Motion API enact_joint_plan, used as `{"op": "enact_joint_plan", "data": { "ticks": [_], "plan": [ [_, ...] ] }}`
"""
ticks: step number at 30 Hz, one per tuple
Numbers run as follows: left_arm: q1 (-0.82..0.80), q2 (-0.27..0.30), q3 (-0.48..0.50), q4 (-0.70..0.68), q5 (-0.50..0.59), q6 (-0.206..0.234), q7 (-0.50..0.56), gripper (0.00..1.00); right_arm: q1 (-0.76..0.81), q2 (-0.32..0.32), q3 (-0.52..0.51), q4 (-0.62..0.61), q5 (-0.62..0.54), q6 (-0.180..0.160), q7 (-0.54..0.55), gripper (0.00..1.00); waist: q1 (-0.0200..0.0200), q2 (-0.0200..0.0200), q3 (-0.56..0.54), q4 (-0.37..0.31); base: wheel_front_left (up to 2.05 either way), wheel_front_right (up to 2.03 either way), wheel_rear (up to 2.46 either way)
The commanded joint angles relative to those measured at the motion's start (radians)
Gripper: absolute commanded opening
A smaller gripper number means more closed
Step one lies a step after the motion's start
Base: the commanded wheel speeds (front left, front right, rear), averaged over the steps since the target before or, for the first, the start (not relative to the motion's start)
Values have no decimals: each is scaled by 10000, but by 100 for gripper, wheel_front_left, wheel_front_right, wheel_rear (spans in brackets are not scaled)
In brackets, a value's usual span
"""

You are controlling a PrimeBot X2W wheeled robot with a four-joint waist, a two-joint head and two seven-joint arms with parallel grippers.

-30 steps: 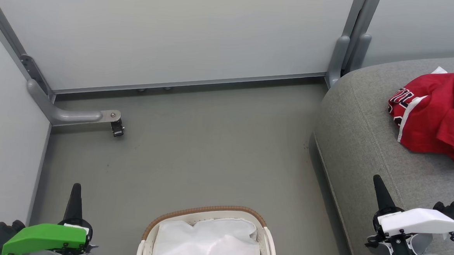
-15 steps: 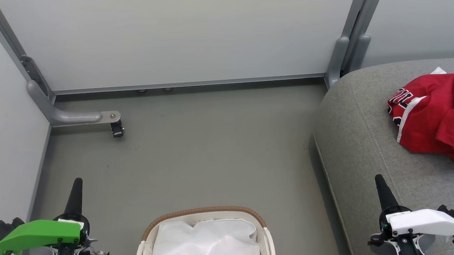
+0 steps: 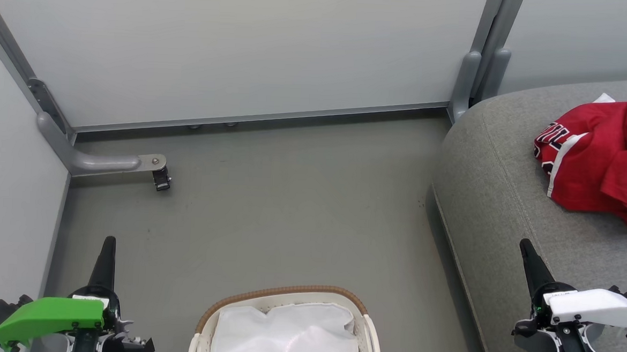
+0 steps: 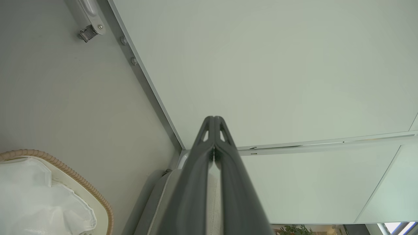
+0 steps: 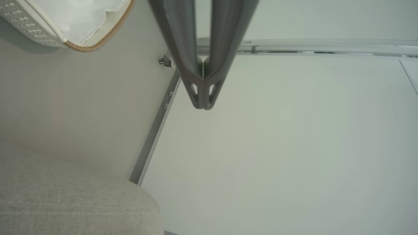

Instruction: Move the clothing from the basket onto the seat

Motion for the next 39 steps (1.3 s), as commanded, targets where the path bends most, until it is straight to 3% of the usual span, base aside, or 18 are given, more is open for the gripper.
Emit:
{"op": "enact_joint_plan", "data": {
  "ticks": [1,25,39],
  "plan": [
    [-246,24,33,-74,-207,3,56,0,61,-61,-53,-86,222,-5,68,0,0,0,-3,-2,0,0,0],
    [-411,16,42,-226,-1856,3,495,0,145,-73,-236,-278,1924,-5,518,0,0,0,-53,-28,0,0,0],
    [-392,16,41,-219,-1856,3,514,0,148,-72,-234,-278,1946,-5,513,0,0,0,-55,-29,0,0,0]
  ]
}}
